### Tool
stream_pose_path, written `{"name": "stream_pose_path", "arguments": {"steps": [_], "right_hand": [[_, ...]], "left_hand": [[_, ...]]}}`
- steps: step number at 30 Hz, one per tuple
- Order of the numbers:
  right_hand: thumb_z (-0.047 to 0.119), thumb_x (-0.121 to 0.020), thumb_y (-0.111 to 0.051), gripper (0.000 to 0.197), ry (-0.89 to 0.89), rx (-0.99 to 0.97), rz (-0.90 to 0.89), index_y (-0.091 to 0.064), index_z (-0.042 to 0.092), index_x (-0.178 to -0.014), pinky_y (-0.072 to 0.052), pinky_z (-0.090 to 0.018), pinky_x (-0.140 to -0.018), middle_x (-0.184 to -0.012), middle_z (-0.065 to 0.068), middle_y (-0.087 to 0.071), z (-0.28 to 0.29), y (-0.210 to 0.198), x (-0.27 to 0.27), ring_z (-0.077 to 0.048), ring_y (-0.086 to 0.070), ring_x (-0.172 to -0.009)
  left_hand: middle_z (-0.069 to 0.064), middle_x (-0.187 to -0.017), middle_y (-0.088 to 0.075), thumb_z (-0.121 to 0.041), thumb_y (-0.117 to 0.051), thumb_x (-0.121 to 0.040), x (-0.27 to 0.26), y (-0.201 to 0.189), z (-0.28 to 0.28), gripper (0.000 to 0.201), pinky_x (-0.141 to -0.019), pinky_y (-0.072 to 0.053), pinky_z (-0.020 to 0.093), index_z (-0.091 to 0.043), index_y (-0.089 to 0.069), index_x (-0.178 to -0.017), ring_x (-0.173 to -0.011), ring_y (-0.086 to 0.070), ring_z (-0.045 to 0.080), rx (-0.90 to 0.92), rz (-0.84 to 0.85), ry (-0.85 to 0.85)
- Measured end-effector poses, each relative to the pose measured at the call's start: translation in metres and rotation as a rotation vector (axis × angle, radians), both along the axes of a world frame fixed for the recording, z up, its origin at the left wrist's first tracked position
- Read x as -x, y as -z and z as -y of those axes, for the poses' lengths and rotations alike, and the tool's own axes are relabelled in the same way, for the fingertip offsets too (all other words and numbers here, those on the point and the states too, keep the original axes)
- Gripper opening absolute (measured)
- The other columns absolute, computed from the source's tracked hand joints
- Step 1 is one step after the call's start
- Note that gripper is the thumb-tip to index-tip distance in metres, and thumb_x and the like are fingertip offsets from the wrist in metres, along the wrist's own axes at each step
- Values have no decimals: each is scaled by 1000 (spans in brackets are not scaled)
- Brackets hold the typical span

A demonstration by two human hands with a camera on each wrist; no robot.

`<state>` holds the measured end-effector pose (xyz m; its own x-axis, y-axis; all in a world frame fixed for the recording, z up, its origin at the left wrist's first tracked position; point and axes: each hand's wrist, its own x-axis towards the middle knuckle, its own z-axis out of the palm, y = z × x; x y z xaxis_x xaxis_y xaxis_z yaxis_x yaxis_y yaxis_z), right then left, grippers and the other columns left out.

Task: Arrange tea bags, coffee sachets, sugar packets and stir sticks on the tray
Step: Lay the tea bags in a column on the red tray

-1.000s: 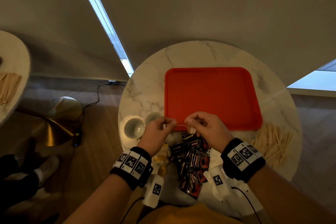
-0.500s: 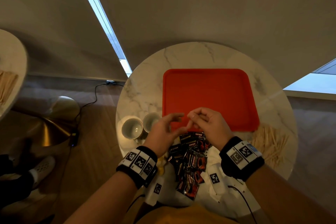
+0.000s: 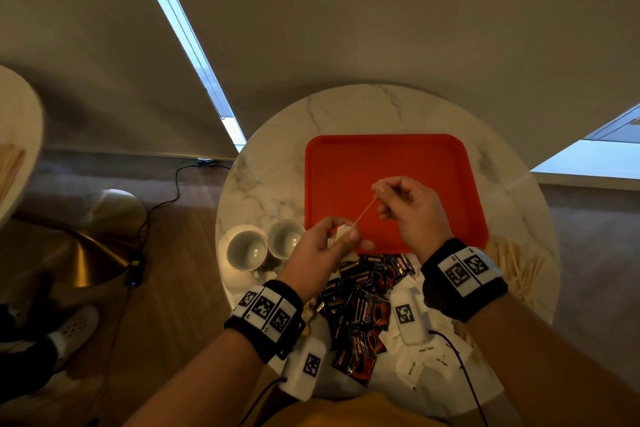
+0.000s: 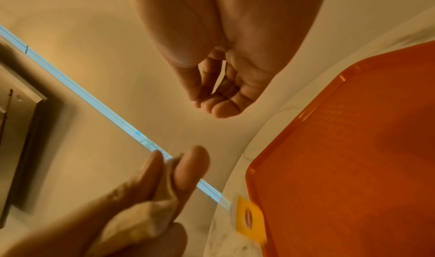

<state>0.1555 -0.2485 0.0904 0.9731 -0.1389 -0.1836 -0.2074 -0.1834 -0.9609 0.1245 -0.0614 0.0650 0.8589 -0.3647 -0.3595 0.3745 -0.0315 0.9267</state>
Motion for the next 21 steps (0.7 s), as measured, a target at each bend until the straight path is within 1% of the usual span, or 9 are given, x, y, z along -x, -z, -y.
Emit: {"name": "stream_pose_path", "arguments": {"steps": [3, 6, 10, 11, 14, 16, 18, 19, 21], "right_hand": [[30, -98, -64, 17, 33, 24, -33, -71, 14, -100, -59, -31, -68, -78, -4, -68, 4, 7, -3, -13, -64, -66], [23, -98, -64, 16, 75, -36, -78, -69, 8, -101, -57, -27, -64, -79, -5, -68, 5, 16, -5, -12, -63, -65], [11, -94, -67, 13, 81, -147, -139, -66, 0, -101, -58, -30, -67, -84, -4, -71, 0, 30, 0, -14, -65, -69], [11, -93, -69, 12, 64, -151, -146, -66, 1, -100, -58, -32, -69, -85, -4, -72, -1, 33, 5, -16, -67, -71], [10, -90, -72, 6, -48, -146, -136, -68, 10, -95, -59, -33, -76, -92, -3, -73, -7, 40, 25, -19, -70, -82], [10, -89, -74, 10, -160, -90, -94, -70, 18, -92, -58, -29, -81, -97, 1, -73, -11, 41, 39, -16, -70, -91], [12, -88, -75, 11, -244, 2, -18, -71, 22, -92, -56, -26, -83, -98, 6, -70, -15, 38, 47, -13, -68, -93], [13, -88, -76, 10, -269, 33, 22, -72, 21, -92, -56, -26, -83, -98, 7, -68, -17, 35, 49, -13, -68, -93], [17, -89, -75, 7, -280, 68, 70, -73, 22, -94, -57, -31, -81, -98, 7, -65, -20, 30, 47, -16, -66, -91]], "left_hand": [[3, -99, -75, -30, -55, -103, 1, 2, -1, 26, -58, -42, 23, -9, -63, -115, -66, -56, 5, -13, 7, -42], [-6, -86, -68, -29, -63, -98, 0, 5, -3, 24, -58, -43, 19, -12, -72, -112, -64, -52, 2, 0, -21, -79], [8, -97, -70, -18, -67, -95, -6, 4, -2, 27, -60, -50, 21, -6, -69, -120, -71, -63, 11, 225, -209, -243], [8, -90, -68, -17, -67, -95, -8, 5, -2, 30, -58, -50, 21, -4, -66, -122, -68, -63, 11, 265, -245, -305], [1, -69, -51, -19, -70, -91, -16, 11, -4, 39, -46, -38, 20, -2, -60, -125, -50, -42, 8, 292, -306, -472], [2, -66, -56, -19, -71, -91, -20, 14, -5, 37, -45, -39, 20, -2, -60, -124, -47, -47, 8, 291, -330, -538], [11, -80, -72, -16, -71, -92, -20, 14, -5, 29, -51, -51, 25, -5, -64, -118, -60, -65, 15, 239, -323, -549], [14, -90, -75, -17, -73, -91, -20, 15, -5, 27, -56, -55, 29, -6, -67, -115, -69, -70, 19, 198, -305, -534], [17, -96, -75, -19, -76, -89, -16, 15, -4, 25, -67, -60, 41, -8, -70, -110, -79, -71, 25, 130, -241, -487]]}}
